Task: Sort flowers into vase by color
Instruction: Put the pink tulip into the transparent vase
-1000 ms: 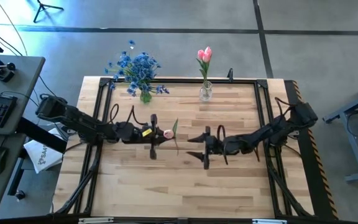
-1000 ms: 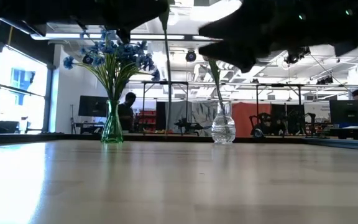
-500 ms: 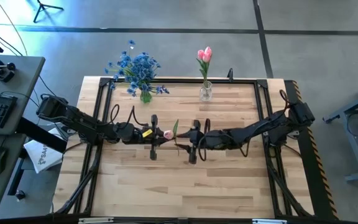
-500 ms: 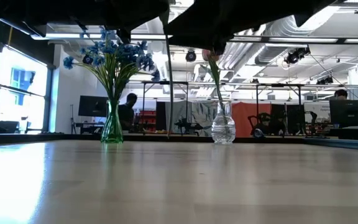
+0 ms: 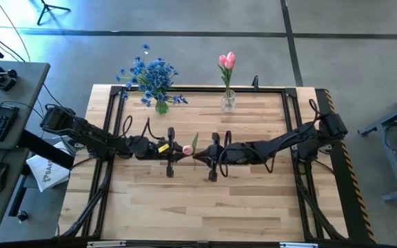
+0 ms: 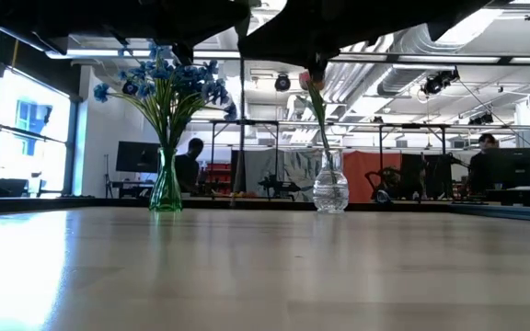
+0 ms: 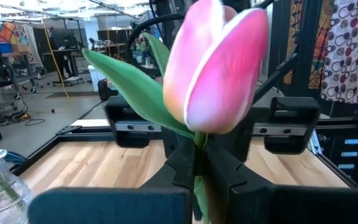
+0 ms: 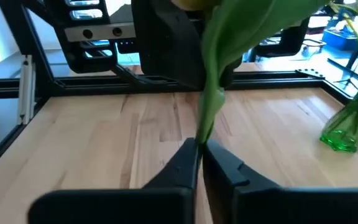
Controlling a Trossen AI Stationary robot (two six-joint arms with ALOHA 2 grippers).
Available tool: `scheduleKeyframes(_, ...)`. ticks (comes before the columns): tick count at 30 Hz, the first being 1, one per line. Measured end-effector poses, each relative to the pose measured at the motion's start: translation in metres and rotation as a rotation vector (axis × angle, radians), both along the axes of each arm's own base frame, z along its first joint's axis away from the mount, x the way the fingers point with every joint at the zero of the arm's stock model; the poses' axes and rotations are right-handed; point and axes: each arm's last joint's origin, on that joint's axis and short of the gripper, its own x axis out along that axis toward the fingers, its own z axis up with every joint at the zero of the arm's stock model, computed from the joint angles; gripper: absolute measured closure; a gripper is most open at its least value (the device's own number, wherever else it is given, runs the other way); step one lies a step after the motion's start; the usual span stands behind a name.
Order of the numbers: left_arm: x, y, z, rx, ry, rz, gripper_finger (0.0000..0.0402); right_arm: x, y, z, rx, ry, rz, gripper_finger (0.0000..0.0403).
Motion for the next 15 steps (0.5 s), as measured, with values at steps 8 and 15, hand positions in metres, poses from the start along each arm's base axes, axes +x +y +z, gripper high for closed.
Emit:
scheduleKeyframes(8,-0.001,0.000,-0.003,-0.001,0.051,0.012,0.0381,0.006,0.001,-0.011,-0.023,0.006,0.011,0.0400)
scheduleKeyframes(15,-0.010,0.003,-0.008,-0.021,0.203,0.043,0.0305,-0.017,0.001,0.014,-0.063,0.068,-0.091,0.0401)
